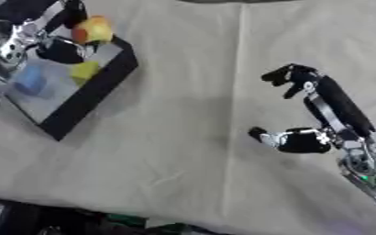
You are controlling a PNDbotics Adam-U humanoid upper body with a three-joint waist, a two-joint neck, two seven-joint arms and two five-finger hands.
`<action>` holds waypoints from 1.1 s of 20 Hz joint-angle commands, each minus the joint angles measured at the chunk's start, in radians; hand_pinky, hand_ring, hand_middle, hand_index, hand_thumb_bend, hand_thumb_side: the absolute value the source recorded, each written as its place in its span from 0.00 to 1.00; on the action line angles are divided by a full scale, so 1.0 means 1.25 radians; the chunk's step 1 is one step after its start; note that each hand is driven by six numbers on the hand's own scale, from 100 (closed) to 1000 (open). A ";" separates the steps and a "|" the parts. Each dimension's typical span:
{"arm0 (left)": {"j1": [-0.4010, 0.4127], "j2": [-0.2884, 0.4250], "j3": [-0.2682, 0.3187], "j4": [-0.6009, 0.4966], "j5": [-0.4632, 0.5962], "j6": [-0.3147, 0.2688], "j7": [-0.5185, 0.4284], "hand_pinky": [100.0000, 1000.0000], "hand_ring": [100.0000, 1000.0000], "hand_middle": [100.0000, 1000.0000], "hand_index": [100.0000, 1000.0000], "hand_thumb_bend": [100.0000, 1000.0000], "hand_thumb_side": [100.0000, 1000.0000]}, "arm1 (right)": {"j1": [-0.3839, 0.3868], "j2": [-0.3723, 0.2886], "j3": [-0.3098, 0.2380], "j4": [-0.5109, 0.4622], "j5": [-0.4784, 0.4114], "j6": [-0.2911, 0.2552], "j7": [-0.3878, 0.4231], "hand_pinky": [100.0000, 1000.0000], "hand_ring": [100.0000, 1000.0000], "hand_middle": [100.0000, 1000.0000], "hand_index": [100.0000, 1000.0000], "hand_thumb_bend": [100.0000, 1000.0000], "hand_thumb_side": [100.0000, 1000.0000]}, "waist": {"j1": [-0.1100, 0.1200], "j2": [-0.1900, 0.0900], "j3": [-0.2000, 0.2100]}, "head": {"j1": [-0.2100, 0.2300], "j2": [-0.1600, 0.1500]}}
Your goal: Pick up the objects with one hand, pass them to the other hand, and then place them into the box on the other side of the table.
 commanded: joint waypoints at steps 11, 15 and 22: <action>0.015 0.040 0.041 0.073 0.007 0.015 0.037 0.64 0.49 0.35 0.37 0.11 0.00 | 0.000 -0.008 -0.007 -0.016 0.014 -0.004 -0.006 0.53 0.69 0.67 0.75 0.61 0.02 | -0.015 -0.010 -0.002 | 0.032 -0.013; 0.017 0.036 0.039 0.098 -0.002 0.005 0.045 0.64 0.50 0.38 0.41 0.13 0.00 | 0.001 -0.006 -0.006 -0.016 0.017 -0.007 -0.007 0.53 0.69 0.67 0.75 0.61 0.02 | -0.018 -0.009 -0.005 | 0.031 -0.011; 0.016 0.029 0.041 0.142 -0.044 -0.007 0.067 0.75 0.70 0.63 0.76 0.55 0.52 | 0.003 -0.006 -0.005 -0.016 0.021 -0.009 -0.009 0.53 0.69 0.67 0.75 0.61 0.02 | -0.020 -0.006 -0.008 | 0.028 -0.011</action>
